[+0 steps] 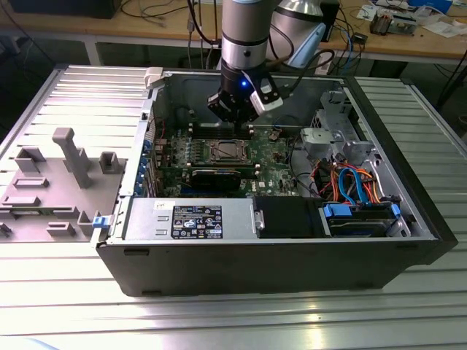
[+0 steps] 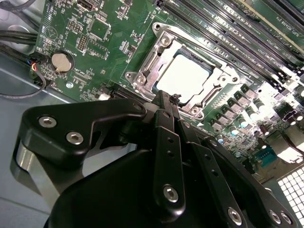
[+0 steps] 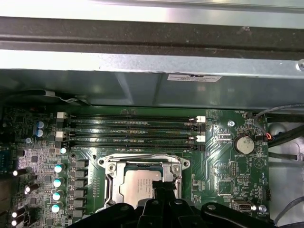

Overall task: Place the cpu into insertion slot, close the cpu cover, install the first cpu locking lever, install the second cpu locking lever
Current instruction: 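Install the second cpu locking lever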

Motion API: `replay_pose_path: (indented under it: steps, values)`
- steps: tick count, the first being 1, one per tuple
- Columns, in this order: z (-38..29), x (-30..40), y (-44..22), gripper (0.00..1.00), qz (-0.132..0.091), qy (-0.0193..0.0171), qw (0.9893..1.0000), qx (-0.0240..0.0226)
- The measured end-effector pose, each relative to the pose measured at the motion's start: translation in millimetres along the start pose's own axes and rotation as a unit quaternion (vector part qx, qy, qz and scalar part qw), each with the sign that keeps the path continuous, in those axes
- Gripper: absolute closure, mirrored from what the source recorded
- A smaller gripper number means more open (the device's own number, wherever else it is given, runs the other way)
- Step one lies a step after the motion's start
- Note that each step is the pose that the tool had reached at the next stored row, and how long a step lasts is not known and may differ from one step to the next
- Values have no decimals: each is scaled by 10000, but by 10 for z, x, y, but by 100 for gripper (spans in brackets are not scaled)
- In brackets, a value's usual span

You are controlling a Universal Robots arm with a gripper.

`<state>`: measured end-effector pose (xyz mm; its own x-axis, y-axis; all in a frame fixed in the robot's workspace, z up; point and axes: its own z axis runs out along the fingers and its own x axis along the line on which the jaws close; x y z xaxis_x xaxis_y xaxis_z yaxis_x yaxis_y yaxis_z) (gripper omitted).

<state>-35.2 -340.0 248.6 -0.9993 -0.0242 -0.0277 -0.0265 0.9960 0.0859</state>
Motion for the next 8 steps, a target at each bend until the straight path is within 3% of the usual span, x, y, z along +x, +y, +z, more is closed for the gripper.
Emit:
replay_pose_path:
  steps: [8]
  values:
    - [-12, 1, -37, 89, -9, 0, 10000, -1]
